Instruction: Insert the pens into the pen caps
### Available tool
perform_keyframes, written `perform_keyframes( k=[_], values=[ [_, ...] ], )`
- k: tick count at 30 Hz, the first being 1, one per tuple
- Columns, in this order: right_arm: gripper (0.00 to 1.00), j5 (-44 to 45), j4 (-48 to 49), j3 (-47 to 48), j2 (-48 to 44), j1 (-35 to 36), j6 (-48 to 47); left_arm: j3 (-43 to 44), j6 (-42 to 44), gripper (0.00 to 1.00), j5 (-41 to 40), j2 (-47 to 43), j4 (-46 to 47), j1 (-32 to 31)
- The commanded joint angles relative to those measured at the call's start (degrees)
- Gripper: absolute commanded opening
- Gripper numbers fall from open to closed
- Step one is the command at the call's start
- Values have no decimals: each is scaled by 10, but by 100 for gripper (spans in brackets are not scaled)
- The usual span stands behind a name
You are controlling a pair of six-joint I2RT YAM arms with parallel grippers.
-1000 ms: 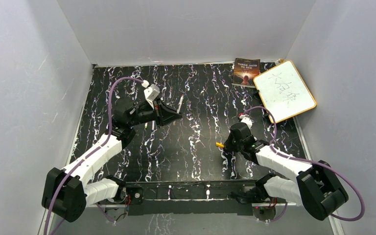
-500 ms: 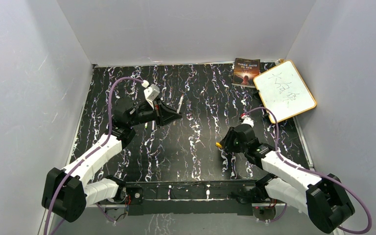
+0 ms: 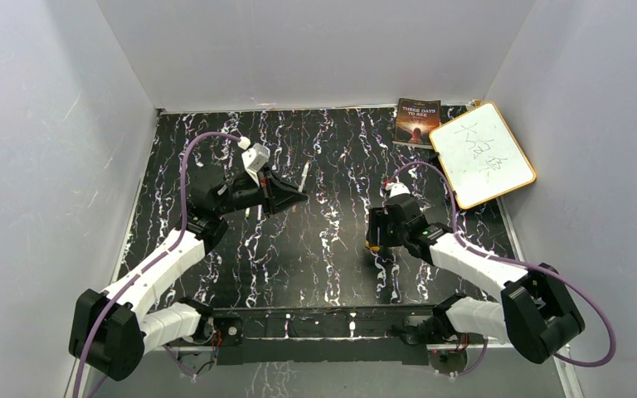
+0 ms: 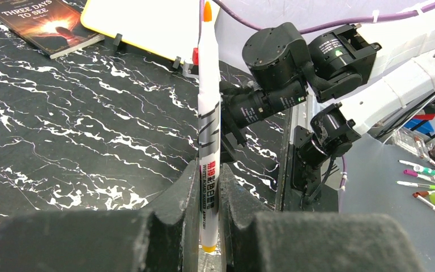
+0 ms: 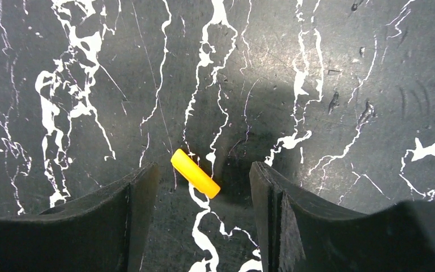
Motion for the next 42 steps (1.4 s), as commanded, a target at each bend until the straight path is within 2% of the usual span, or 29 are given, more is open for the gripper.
perform_keyframes(
  k=[1, 13, 24, 36, 39, 42],
  values=[
    [57, -21, 3, 21, 24, 2, -28, -2, 5, 0, 1, -9, 11, 0],
    [53, -103, 15, 0, 25, 13, -3, -2, 7, 0, 0, -4, 10, 0],
    [50, -110, 25, -1, 40, 48, 26, -4, 7, 0, -1, -9, 11, 0],
    [47, 33, -27, 53, 108, 70, 19, -3, 16, 0, -5, -19, -3, 0],
    [47, 94, -48, 68, 117, 89, 20, -2, 16, 0, -5, -18, -5, 0],
    [46, 115, -55, 75, 121, 109, 23, -3, 18, 0, -5, -18, -4, 0]
  ],
)
